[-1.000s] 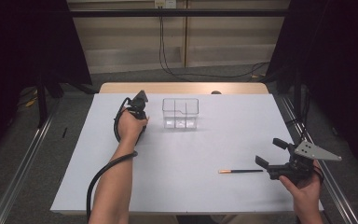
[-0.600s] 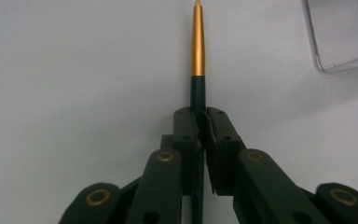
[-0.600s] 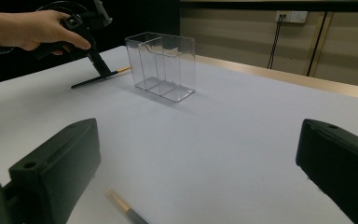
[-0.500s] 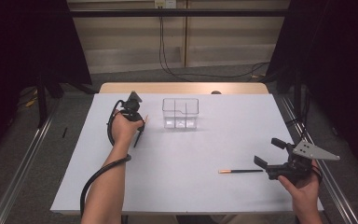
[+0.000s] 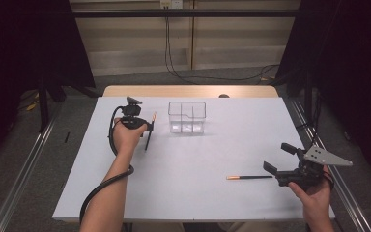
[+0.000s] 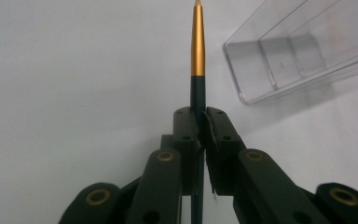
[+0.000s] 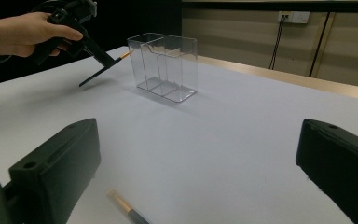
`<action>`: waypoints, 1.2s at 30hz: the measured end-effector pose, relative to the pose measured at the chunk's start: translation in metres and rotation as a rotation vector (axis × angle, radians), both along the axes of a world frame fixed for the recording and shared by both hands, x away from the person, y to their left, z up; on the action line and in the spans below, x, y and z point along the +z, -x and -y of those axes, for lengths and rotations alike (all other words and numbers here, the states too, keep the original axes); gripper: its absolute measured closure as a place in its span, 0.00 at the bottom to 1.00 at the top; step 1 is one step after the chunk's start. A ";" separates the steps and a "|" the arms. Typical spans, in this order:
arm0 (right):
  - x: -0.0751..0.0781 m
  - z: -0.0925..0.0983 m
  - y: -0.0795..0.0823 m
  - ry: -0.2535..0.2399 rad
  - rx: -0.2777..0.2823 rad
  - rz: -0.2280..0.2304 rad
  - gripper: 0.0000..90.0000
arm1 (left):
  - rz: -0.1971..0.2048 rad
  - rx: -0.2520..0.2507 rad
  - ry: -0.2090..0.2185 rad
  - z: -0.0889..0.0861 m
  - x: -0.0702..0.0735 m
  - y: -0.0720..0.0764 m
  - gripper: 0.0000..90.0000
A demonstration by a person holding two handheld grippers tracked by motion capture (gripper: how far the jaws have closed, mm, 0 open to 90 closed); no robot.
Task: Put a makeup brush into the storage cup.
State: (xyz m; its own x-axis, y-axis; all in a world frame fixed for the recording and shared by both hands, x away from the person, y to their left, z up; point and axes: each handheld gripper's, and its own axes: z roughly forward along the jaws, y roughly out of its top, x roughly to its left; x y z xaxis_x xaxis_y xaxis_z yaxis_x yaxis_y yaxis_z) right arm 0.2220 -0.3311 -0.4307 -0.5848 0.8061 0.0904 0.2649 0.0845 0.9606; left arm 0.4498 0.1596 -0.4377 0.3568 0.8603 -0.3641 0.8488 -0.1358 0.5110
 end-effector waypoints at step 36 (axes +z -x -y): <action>0.000 -0.002 0.000 0.003 0.005 0.001 0.00 | 0.552 0.098 0.252 -0.008 0.020 0.054 0.93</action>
State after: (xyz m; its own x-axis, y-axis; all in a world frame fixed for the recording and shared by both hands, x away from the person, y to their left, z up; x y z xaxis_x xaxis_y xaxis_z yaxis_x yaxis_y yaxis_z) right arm 0.2218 -0.3293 -0.4306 -0.5890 0.8034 0.0876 0.2635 0.0884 0.9606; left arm 0.3957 0.1677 -0.4181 0.4739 0.8103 -0.3448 0.4524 0.1119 0.8847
